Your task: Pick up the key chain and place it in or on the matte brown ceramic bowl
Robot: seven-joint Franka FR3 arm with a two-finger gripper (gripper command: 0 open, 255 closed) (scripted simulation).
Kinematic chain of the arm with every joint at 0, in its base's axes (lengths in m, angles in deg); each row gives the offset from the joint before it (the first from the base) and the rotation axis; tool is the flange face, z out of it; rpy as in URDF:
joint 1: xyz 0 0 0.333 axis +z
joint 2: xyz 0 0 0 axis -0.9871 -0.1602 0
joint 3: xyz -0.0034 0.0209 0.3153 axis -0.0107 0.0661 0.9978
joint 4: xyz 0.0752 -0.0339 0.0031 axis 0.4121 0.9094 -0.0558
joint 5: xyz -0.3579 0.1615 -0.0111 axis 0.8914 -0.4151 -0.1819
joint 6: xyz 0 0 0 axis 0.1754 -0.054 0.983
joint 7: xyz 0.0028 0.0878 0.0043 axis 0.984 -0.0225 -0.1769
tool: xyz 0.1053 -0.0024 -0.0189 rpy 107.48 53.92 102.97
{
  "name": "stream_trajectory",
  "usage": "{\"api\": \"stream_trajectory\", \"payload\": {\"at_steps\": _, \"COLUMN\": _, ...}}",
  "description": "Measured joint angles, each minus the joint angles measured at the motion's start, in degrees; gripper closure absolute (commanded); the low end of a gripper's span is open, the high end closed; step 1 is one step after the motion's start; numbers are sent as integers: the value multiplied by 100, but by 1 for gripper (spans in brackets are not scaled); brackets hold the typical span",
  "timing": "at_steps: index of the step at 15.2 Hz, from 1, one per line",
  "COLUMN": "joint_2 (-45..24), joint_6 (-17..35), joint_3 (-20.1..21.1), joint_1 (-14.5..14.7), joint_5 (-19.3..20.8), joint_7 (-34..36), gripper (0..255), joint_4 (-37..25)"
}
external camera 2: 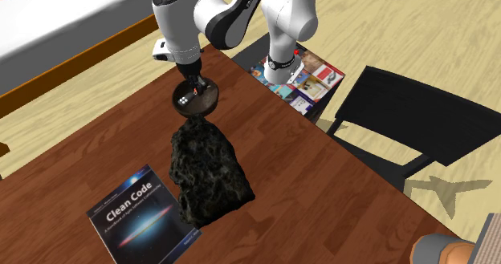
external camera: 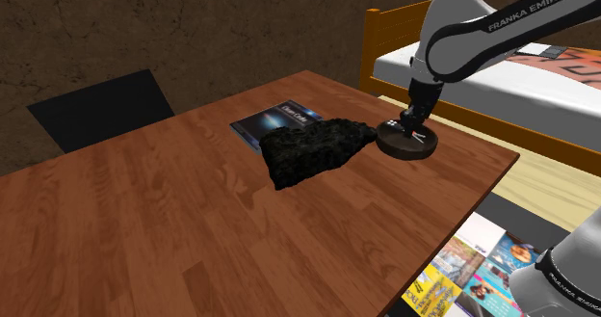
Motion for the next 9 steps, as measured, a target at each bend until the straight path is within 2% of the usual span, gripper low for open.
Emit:
{"api": "stream_trajectory", "payload": {"at_steps": 5, "joint_2": -30, "joint_6": 46, "joint_3": 0, "joint_1": 0, "joint_5": 1, "joint_7": 1, "gripper": 255, "joint_4": 14}}
{"api": "stream_trajectory", "payload": {"at_steps": 6, "joint_2": -30, "joint_6": 47, "joint_3": 1, "joint_1": 0, "joint_5": 0, "joint_7": 1, "gripper": 0, "joint_4": 14}}
{"api": "stream_trajectory", "payload": {"at_steps": 9, "joint_2": -31, "joint_6": 48, "joint_3": 1, "joint_1": 0, "joint_5": 0, "joint_7": 1, "gripper": 0, "joint_4": 14}}
